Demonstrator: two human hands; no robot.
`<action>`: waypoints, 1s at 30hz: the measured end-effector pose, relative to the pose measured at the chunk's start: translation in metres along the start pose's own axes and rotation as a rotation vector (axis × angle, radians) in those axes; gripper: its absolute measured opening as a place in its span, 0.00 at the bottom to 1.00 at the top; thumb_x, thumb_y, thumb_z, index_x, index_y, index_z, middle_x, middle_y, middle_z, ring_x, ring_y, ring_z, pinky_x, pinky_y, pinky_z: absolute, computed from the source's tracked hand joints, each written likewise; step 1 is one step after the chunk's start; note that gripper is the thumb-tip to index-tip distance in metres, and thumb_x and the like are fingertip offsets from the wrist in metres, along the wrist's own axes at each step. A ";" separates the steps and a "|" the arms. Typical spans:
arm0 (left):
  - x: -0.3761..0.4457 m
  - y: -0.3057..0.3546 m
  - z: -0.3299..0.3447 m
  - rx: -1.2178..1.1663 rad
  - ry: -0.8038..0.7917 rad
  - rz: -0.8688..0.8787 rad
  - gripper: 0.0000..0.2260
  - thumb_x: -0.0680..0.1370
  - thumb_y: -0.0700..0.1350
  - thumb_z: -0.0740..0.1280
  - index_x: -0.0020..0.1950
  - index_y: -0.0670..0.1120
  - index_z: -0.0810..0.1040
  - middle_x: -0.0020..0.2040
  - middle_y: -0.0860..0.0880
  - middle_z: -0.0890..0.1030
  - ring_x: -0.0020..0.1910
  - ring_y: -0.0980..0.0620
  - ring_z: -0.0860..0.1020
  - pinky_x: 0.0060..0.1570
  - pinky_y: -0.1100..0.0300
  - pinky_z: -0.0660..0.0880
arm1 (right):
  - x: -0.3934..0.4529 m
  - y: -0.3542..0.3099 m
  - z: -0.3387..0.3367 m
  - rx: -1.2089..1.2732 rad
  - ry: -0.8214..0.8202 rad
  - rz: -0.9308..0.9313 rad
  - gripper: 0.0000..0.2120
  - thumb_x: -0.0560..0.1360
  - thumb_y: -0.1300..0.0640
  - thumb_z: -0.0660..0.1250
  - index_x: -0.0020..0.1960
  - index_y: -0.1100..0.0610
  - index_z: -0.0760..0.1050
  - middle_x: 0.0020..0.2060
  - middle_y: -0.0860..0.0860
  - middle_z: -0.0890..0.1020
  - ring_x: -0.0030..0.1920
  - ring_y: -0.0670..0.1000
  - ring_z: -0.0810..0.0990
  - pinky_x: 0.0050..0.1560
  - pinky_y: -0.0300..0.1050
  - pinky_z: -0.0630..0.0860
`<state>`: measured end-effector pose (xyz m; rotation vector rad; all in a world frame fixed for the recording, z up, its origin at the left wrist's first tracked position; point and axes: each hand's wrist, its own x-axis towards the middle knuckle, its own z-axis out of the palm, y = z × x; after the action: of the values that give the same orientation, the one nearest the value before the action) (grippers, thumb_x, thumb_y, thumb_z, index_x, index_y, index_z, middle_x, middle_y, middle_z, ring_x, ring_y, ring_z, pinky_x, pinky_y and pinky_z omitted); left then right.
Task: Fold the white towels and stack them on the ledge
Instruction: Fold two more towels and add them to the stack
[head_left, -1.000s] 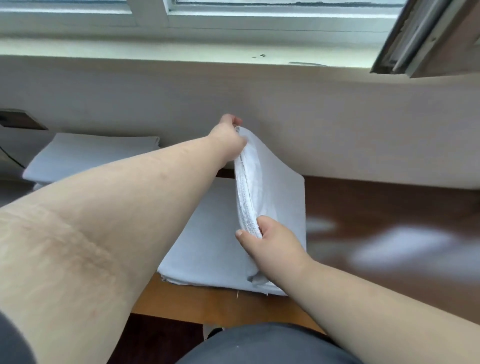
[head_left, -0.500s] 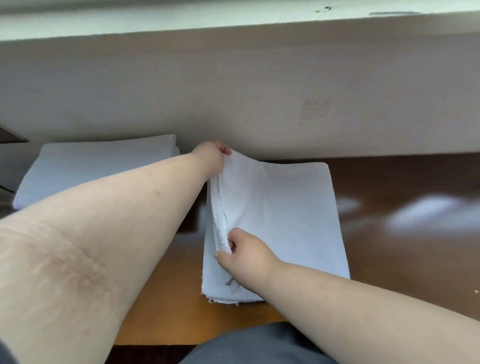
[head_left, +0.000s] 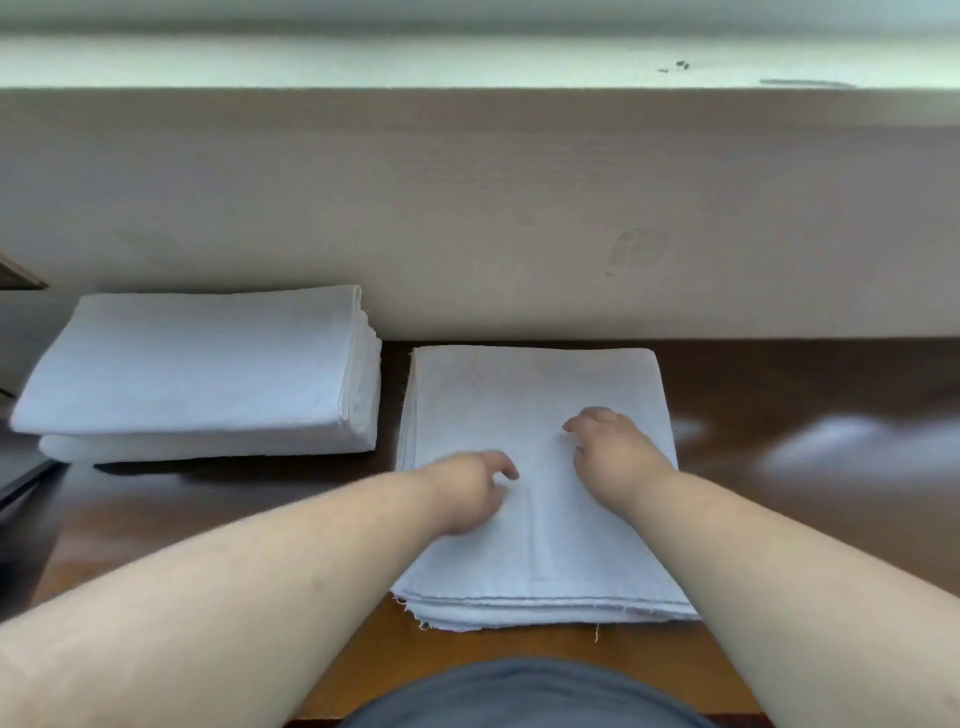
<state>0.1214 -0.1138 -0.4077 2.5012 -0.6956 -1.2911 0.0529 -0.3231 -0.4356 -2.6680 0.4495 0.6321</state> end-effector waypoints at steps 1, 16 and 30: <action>-0.006 0.006 0.017 0.005 -0.083 0.031 0.19 0.81 0.50 0.60 0.72 0.57 0.67 0.63 0.47 0.76 0.56 0.45 0.77 0.57 0.55 0.74 | 0.001 0.015 -0.005 -0.092 -0.083 0.022 0.28 0.78 0.62 0.54 0.78 0.50 0.61 0.79 0.52 0.57 0.77 0.56 0.55 0.75 0.51 0.57; 0.001 0.080 0.068 0.703 -0.115 -0.191 0.26 0.83 0.56 0.51 0.80 0.54 0.48 0.76 0.43 0.57 0.74 0.36 0.56 0.70 0.38 0.59 | -0.079 0.087 0.003 -0.338 -0.372 0.098 0.35 0.79 0.61 0.55 0.81 0.54 0.43 0.81 0.52 0.46 0.76 0.58 0.60 0.74 0.53 0.63; -0.003 0.097 0.100 0.738 0.189 -0.084 0.35 0.75 0.39 0.60 0.80 0.48 0.49 0.79 0.42 0.49 0.75 0.38 0.56 0.72 0.42 0.58 | -0.173 0.122 0.045 -0.331 -0.361 -0.242 0.33 0.81 0.47 0.59 0.81 0.45 0.46 0.81 0.47 0.49 0.80 0.54 0.40 0.77 0.59 0.38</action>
<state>0.0090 -0.1954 -0.4233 3.1937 -1.2013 -0.9002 -0.1568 -0.3746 -0.4229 -2.7548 -0.0850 1.1652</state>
